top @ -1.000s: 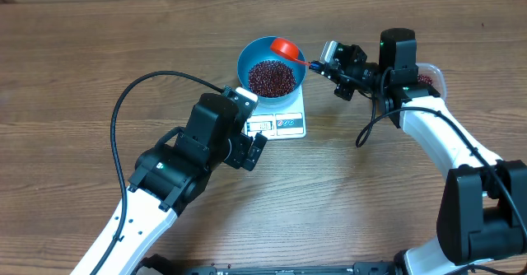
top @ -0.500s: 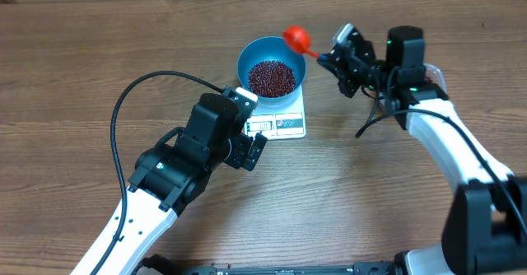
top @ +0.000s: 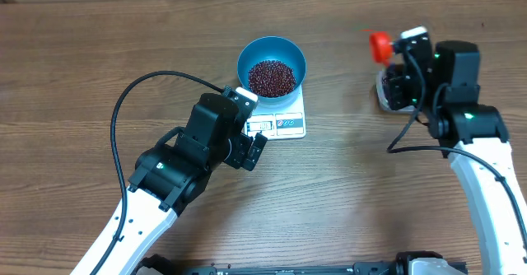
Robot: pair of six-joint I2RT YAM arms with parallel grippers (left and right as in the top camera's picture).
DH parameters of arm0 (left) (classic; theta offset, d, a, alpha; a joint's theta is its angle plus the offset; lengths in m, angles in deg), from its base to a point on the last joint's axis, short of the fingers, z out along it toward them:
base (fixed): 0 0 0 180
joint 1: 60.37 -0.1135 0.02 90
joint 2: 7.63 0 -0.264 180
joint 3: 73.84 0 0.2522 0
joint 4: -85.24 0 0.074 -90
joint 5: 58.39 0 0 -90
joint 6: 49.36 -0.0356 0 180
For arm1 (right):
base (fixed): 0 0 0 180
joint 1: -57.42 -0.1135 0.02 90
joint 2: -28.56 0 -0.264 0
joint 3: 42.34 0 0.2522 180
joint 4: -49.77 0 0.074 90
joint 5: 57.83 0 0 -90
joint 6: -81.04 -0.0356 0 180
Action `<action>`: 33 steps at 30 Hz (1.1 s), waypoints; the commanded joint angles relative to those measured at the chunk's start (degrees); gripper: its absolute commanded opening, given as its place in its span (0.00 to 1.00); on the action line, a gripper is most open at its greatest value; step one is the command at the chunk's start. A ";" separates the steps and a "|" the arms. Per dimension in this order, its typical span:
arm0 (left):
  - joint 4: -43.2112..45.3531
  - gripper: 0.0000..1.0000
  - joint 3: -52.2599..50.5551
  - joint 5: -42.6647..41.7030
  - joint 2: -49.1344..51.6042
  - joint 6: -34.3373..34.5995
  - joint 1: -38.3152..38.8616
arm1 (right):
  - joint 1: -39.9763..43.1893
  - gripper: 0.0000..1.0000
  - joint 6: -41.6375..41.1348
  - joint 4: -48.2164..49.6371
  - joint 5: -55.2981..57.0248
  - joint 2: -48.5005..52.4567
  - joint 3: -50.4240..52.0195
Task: Scoop item into bowl and weigh 150g on scale
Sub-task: 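Lift the empty scoop and carry it right back to the tub, then dip the red scoop into the beans in the tub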
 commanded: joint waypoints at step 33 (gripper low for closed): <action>0.15 0.99 -0.33 0.46 0.31 0.39 0.35 | 9.51 0.04 -3.52 -5.70 15.21 15.69 -0.68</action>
